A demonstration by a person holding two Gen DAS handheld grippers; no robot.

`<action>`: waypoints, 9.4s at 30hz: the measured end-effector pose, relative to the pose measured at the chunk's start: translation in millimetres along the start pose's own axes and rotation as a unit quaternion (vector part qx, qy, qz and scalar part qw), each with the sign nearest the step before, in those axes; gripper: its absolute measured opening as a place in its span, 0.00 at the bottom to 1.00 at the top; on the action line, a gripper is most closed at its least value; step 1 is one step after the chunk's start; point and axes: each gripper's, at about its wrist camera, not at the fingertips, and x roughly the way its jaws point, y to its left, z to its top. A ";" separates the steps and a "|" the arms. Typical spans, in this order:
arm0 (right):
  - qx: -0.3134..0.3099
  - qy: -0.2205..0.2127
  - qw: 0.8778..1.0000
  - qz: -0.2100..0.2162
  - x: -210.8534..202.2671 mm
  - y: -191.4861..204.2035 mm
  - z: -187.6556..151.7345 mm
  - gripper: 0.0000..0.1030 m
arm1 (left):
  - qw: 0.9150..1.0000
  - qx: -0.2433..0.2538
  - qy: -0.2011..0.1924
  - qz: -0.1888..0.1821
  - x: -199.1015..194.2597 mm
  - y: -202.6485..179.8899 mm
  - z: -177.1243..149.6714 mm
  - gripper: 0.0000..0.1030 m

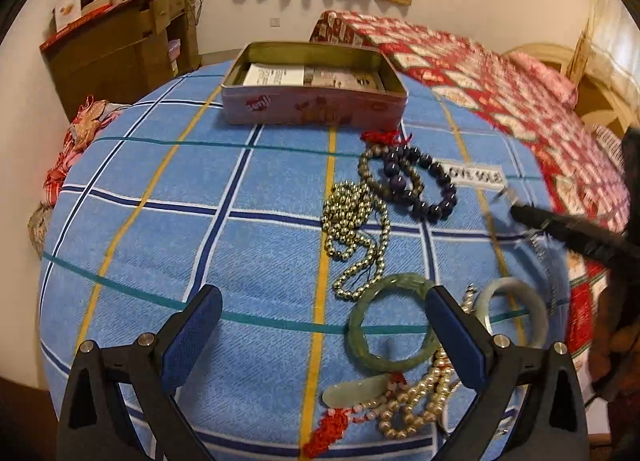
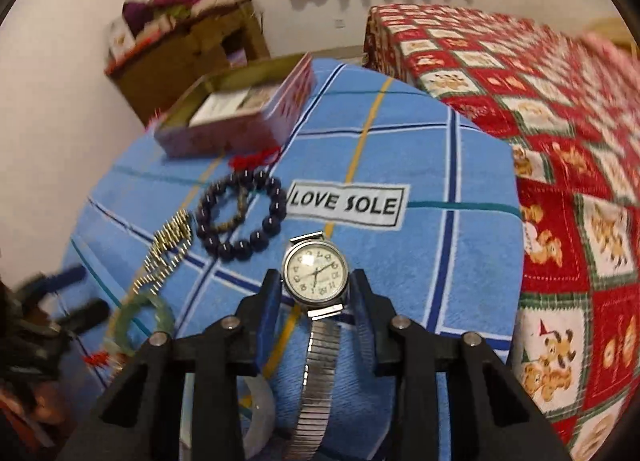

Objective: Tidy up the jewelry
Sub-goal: 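Grasp the green jade bangle with the left tool while the right tool lifts the watch, then lower the bangle into the pink tin with the left tool while the right tool drops the watch in, then grasp the dark bead bracelet with the right tool, then grasp the gold bead chain with the left tool while the right tool lifts the bracelet, then release the gold chain into the tin with the left tool while the right tool drops the bracelet in, then grasp the grey bead bracelet beside the LOVE SOLE label with the right tool, then grasp the red tassel pendant with the left tool while the right tool lifts the grey bracelet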

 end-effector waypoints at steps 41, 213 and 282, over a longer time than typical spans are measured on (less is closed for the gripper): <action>-0.015 -0.086 0.993 0.074 60.9 54.8 165.2 0.37 | 0.990 -0.052 -0.132 -0.018 36.8 43.1 179.6 0.05; -0.025 -0.054 0.998 0.004 10.7 -7.5 61.9 0.63 | 0.990 0.060 -0.112 -0.064 16.3 12.8 106.9 0.74; -0.021 -0.010 1.000 0.005 38.8 -26.3 19.0 0.11 | 0.983 0.078 -0.041 -0.162 73.5 -35.7 114.9 0.01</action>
